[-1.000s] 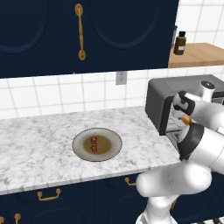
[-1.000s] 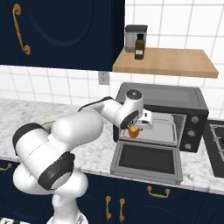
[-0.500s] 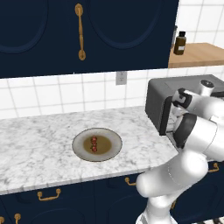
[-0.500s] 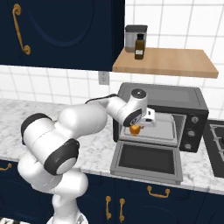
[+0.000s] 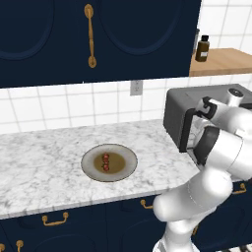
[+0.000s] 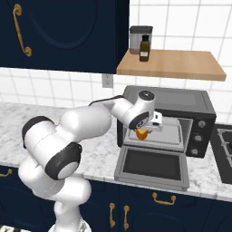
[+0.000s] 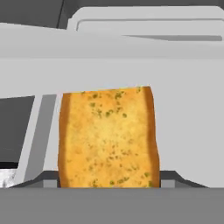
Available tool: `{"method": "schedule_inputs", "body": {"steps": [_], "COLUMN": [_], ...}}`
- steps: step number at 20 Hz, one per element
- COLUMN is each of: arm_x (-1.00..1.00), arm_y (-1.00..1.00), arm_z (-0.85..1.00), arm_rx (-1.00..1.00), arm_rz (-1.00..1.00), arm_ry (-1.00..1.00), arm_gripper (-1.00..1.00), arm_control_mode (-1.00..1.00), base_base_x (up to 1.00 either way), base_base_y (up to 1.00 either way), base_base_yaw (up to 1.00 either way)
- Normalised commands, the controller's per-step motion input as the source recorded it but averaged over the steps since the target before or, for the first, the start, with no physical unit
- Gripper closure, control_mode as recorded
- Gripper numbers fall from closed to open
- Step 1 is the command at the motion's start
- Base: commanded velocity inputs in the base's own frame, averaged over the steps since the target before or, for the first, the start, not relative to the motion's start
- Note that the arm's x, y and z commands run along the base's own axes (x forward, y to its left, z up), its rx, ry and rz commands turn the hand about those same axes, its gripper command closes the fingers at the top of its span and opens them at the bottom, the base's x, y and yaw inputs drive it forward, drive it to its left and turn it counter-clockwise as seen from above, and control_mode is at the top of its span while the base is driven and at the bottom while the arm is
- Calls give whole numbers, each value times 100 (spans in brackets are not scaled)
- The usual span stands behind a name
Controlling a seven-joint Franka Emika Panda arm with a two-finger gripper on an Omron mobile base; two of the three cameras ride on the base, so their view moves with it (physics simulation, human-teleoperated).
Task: Pick up the kebab skewer and baguette bread, and place them inside the toaster oven. Close the toaster oven door and start by setting the timer.
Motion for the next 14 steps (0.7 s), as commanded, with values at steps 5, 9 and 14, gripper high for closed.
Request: {"method": "schedule_inputs", "body": {"steps": [5, 9, 14], "arm_x": [-42, -44, -92], "arm_y": [0, 0, 20], "arm_z": [0, 18, 59], "arm_rx": [0, 0, 0], "arm_rz": [0, 0, 0], "arm_ry": [-1, -1, -2], "arm_gripper": [-100, -100, -100], "arm_control_mode": [-100, -100, -100], "base_base_x": [0, 0, 0], "base_base_y": [0, 0, 0], "base_base_yaw": [0, 0, 0]}}
